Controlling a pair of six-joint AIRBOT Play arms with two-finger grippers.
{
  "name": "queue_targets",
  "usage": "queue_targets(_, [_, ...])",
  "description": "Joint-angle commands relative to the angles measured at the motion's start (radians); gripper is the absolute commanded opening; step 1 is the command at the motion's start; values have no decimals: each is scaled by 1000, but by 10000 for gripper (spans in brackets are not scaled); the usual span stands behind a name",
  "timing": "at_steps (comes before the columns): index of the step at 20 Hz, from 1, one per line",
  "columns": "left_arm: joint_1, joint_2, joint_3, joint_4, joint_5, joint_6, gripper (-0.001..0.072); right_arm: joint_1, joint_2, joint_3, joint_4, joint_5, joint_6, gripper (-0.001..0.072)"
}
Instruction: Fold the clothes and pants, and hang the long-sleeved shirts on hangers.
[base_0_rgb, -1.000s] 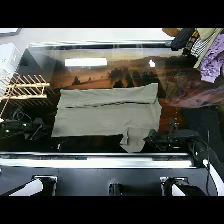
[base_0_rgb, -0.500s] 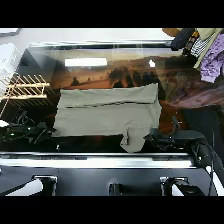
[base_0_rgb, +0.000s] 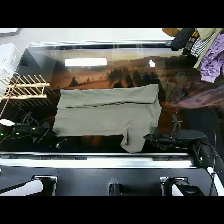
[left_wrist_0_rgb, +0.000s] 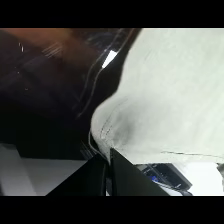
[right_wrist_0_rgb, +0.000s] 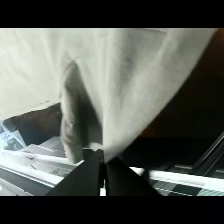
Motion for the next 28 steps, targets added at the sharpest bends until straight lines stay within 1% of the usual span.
queue_targets(1, [-2, 40, 13, -6, -64, 0, 12, 1, 43, 53, -67, -68, 10, 22])
queue_targets(2, [0, 80, 14, -4, -82, -5, 12, 1, 73, 80, -122, -111, 40, 22])
queue_targets(3, [5, 130, 14, 17, -97, -39, 12, 1, 106, 105, -183, -159, 82, 22])
queue_targets(6, [55, 334, 14, 126, -157, -182, 12, 1, 243, 171, -352, -339, 167, 22])
queue_targets(8, [76, 450, 14, 154, -184, -225, 12, 1, 338, 202, -394, -458, 217, 22])
queue_targets(10, [71, 523, 14, 150, -184, -241, 12, 1, 411, 230, -407, -506, 264, 22])
queue_targets(12, [60, 535, 31, 147, -183, -240, 11, 1, 425, 238, -406, -446, 270, 22])
queue_targets(14, [33, 513, 64, 134, -131, -240, 12, 1, 369, 238, -397, -323, 258, 22])
queue_targets(16, [-11, 465, 115, 128, -52, -240, 11, 1, 256, 241, -361, -192, 210, 22])
queue_targets(19, [-85, 323, 212, 129, 45, -236, 11, 1, 45, 303, -347, -64, 152, 23])
queue_targets(23, [-177, 73, 377, 129, 110, -225, 11, 1, -207, 461, -348, 23, 105, 23])
queue_targets(25, [-216, -55, 489, 129, 113, -217, 11, 1, -314, 541, -352, 27, 102, 23])
queue_targets(28, [-266, -229, 670, 153, 96, -213, 11, 1, -424, 629, -356, 43, 98, 23])
